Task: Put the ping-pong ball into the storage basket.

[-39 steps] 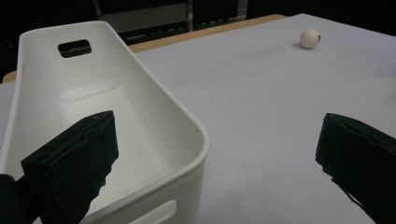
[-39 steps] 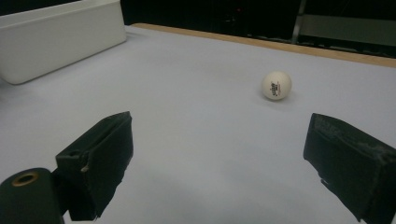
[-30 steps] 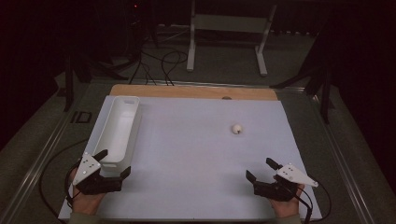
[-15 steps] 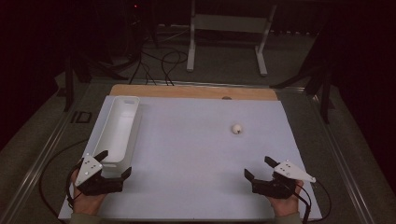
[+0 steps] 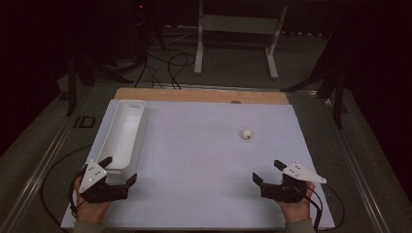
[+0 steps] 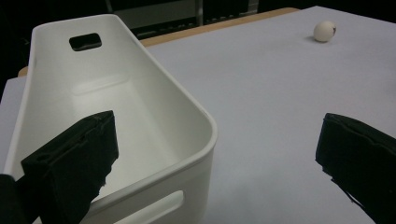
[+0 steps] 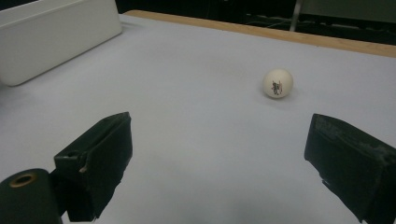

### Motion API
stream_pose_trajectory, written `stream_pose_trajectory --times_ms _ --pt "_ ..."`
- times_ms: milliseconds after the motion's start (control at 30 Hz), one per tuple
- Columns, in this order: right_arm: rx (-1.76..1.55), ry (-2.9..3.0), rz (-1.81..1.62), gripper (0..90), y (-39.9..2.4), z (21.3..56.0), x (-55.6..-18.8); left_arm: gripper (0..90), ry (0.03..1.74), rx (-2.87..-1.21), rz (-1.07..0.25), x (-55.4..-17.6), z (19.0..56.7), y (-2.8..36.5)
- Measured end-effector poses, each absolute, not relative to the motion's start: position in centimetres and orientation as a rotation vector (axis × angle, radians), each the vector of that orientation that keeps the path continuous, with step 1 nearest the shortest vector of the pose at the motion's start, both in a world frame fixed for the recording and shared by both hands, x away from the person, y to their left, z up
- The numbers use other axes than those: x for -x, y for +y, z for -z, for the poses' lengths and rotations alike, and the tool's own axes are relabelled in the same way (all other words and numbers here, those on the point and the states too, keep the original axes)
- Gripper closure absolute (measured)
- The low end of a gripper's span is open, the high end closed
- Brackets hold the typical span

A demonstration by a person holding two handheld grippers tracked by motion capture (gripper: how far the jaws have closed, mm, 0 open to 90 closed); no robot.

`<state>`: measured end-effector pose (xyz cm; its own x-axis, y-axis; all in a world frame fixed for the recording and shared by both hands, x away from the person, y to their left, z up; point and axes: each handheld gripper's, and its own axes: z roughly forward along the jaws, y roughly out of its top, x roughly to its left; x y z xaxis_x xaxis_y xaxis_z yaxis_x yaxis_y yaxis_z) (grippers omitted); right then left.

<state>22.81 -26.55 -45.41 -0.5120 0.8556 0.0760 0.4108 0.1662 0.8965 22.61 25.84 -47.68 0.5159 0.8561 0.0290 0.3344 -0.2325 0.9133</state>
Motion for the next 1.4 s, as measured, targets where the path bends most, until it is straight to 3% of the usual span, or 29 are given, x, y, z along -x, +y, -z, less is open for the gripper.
stream_pose_trajectory --times_ms 1400 --pt "-1.236 2.030 -1.250 7.3 -24.6 40.7 -27.3 0.0 1.001 -1.805 -0.682 -22.6 47.9 25.9"
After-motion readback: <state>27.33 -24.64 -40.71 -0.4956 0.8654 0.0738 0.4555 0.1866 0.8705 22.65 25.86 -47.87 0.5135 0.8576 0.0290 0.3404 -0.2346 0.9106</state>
